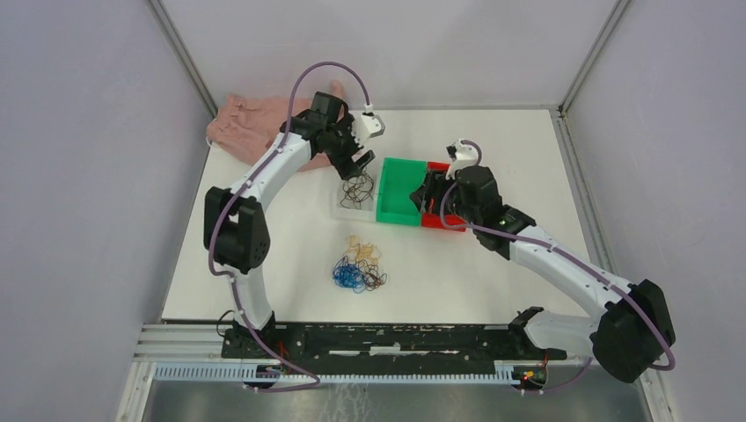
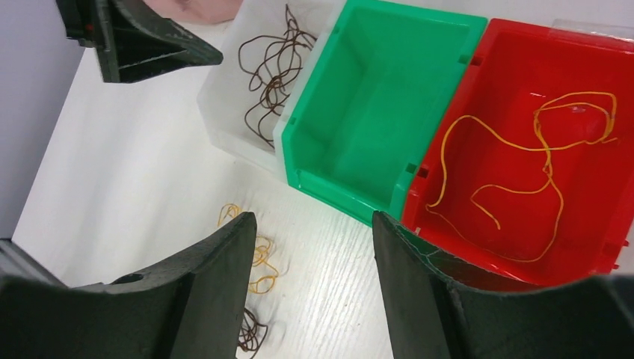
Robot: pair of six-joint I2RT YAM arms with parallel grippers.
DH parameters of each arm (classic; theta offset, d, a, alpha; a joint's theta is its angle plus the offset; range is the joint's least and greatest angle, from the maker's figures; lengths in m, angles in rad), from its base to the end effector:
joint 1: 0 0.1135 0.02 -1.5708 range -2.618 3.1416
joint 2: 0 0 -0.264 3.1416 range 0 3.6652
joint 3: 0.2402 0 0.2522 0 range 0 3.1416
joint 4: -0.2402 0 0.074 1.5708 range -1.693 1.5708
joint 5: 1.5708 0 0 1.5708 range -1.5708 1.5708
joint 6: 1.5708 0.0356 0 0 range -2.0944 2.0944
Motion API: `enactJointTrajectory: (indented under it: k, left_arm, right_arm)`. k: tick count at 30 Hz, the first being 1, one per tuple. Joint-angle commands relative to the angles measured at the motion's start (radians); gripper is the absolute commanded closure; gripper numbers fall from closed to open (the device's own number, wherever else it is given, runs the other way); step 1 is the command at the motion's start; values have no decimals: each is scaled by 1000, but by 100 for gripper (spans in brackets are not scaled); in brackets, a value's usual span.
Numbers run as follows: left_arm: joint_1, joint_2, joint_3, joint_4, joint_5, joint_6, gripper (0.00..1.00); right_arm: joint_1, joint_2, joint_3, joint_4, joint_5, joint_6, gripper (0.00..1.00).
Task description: Untangle the cables
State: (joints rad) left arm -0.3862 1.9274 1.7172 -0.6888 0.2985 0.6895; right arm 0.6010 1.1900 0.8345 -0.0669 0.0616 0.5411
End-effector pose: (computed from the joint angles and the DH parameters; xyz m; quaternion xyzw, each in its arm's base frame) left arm 0.3958 -0.1722 0.2839 0.5204 0.7767 -0.0895 0.3434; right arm 0.2258 0.1522 0.2847 -0.0084 0.8394 0.2717 0.4707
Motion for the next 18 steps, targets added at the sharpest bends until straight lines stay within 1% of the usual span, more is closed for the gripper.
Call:
enactJointTrajectory:
  k: [1,3,6,8,11,14,18]
  left_arm:
    - [-4,-177,-26,-151,168,68,7]
    - [-3,-248,-99,-201,211,97,7]
    - [-4,-386,-266,-236,256,122,8]
    - [-3,-486,-389,-223,268,142,10]
    - [3,-644,-559,-149,275,127,12]
    - [7,-735,-640,-119,305,142,13]
    - [6,-783,-685,-99,316,138,14]
  right_arm:
    - [13,-6,-19,73,-106,-18,35]
    - [52,18,-21,87,-121,-41,35]
    - [139,66,-20,118,-152,-81,34]
    - [187,122,-12,148,-187,-90,35]
    - [246,236,28,153,-215,-120,36]
    - [255,354,79,138,-263,-159,38]
    - [255,471,128,96,-286,-216,40]
